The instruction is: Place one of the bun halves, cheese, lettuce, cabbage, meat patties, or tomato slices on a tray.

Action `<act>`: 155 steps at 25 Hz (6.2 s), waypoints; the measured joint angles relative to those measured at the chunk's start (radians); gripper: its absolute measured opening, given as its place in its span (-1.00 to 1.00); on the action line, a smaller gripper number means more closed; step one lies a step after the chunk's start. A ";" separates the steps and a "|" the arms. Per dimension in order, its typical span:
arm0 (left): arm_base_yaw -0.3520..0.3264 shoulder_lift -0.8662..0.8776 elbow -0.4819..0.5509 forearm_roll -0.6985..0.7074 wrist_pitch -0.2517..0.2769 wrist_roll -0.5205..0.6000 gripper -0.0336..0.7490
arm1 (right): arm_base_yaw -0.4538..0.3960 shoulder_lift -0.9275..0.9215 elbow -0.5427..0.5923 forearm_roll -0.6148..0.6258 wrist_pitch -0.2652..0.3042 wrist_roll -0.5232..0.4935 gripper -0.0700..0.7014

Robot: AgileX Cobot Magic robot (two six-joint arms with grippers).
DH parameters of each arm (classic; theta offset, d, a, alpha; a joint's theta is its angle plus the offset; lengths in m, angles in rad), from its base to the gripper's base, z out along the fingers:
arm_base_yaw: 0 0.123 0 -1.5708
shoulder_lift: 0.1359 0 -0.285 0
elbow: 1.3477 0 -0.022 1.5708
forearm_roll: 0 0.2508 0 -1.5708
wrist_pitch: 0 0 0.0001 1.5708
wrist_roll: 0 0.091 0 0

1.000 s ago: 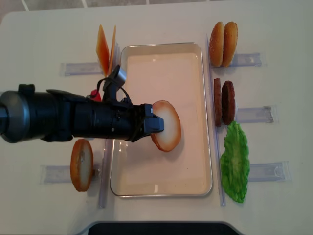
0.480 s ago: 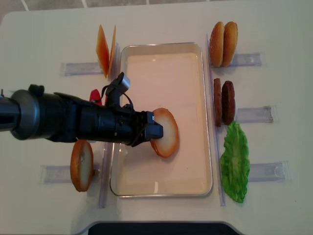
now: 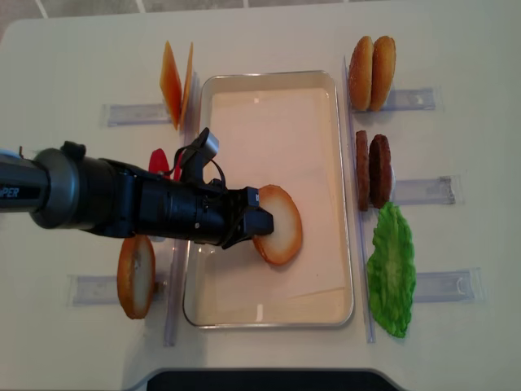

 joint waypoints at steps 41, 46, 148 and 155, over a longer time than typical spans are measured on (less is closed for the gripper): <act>0.000 -0.304 0.002 0.597 -0.059 -0.616 0.11 | 0.000 0.000 0.000 0.000 0.000 0.000 -0.03; 0.000 -0.409 0.003 0.716 -0.059 -0.724 0.11 | 0.000 0.000 0.000 0.000 0.000 0.000 -0.03; 0.593 -1.720 0.130 1.734 0.534 -1.011 0.06 | 0.000 0.000 0.000 0.011 0.000 0.000 -0.03; 0.540 -1.796 0.157 1.734 0.523 -1.017 0.06 | 0.000 0.000 0.000 0.000 0.000 0.000 -0.03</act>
